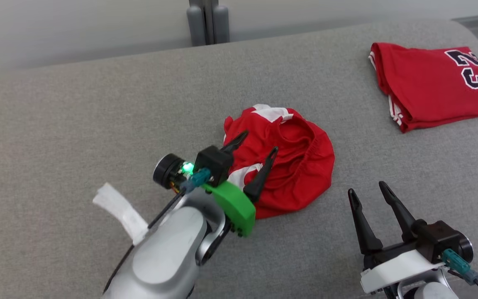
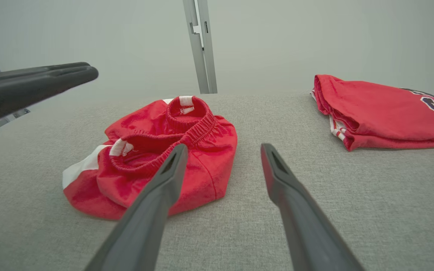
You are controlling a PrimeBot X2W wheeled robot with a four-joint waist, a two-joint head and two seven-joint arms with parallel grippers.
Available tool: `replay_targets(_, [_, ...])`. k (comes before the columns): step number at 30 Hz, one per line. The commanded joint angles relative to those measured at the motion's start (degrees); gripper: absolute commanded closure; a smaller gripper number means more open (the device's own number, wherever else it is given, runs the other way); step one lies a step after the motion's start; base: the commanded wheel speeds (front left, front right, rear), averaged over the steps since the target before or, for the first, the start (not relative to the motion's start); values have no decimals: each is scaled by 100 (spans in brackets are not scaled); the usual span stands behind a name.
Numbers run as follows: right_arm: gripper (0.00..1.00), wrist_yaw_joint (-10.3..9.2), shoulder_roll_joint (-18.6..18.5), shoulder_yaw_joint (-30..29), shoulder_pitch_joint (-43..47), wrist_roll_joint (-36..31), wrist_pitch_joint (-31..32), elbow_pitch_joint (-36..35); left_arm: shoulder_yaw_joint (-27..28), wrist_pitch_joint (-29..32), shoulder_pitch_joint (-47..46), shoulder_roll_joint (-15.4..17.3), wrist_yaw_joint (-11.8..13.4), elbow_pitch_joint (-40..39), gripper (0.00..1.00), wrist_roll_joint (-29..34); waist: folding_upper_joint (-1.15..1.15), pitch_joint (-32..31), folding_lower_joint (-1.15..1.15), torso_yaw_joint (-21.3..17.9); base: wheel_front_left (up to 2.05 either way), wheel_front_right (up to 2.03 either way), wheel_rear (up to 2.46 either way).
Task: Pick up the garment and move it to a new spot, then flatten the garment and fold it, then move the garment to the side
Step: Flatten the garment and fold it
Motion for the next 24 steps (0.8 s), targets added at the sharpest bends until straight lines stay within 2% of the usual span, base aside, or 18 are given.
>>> replay_targets(1, [0,-4,0,19,-141,-18,0,-29,-187,160,-353,20,110,87,0,-295,0,648,0,-349,0,0,0])
replay_targets(7, [0,-4,75,89,-361,-6,0,-18,-934,541,-1230,27,645,521,0,-1100,0,958,0,-555,0,0,0])
replay_targets(12, [0,-4,131,140,-454,33,0,46,-1450,667,-1754,25,1163,1122,0,-1305,0,1018,0,-713,0,0,0])
replay_targets(16, [0,-4,161,184,-475,53,0,82,-1754,789,-2019,26,1399,1568,0,-1457,0,1008,0,-787,0,0,0])
replay_targets(19, [0,-4,179,231,-494,71,0,114,-1937,800,-2180,26,1475,1944,0,-1542,0,977,0,-833,0,0,0])
replay_targets(20, [0,-4,186,238,-508,83,0,116,-1994,790,-2232,27,1486,2058,23,-1532,0,965,0,-844,0,0,0])
replay_targets(21, [0,-4,192,242,-524,94,0,115,-2058,747,-2301,27,1491,2195,87,-1506,0,951,0,-853,0,0,0])
replay_targets(22, [0,-4,198,241,-530,100,0,116,-2106,743,-2326,27,1446,2306,100,-1496,0,933,0,-859,0,0,0])
replay_targets(24, [0,-4,206,223,-521,104,0,121,-2161,589,-2405,26,1350,2496,100,-1521,0,885,0,-867,0,0,0])
